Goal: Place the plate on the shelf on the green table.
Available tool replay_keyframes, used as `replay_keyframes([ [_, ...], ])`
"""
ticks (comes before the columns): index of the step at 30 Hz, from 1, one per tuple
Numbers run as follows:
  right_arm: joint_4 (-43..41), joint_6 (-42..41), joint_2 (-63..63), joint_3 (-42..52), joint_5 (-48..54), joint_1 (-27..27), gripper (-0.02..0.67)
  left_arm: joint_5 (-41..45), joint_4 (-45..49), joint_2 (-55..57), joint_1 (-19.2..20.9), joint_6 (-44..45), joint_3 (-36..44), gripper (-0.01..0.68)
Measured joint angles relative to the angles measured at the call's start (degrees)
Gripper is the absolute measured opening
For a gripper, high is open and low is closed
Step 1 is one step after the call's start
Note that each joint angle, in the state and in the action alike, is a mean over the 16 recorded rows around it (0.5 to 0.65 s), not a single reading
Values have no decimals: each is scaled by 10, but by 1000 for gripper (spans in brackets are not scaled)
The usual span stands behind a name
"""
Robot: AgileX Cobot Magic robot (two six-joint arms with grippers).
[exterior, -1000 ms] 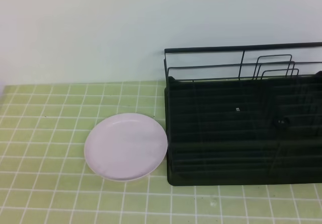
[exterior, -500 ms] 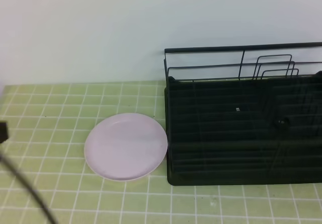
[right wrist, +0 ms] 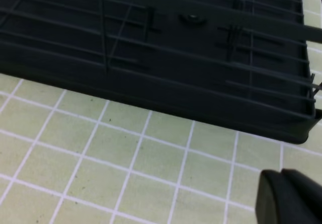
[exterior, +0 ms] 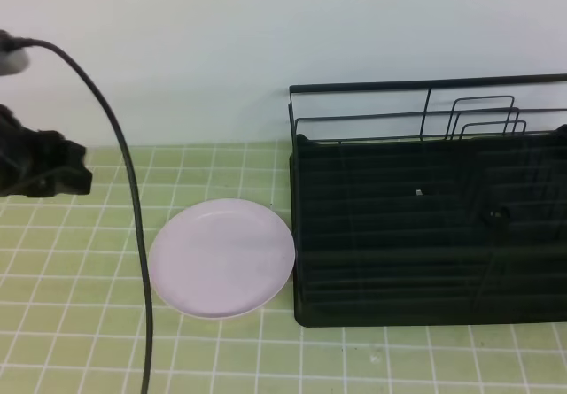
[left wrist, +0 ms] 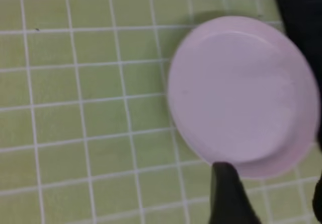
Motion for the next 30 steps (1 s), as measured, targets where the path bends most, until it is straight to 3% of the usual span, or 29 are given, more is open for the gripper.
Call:
replay_keyframes([
  [6,0,0,0,0,-2,0,-1,-8,12,111,-20,25,-27,316],
  [18,1,0,0,0,0,0,-1,-58,25,239,-72,22,-41,431],
  [30,2,0,0,0,-5,0,-1,-56,32,319,-70,-36,-114,442],
])
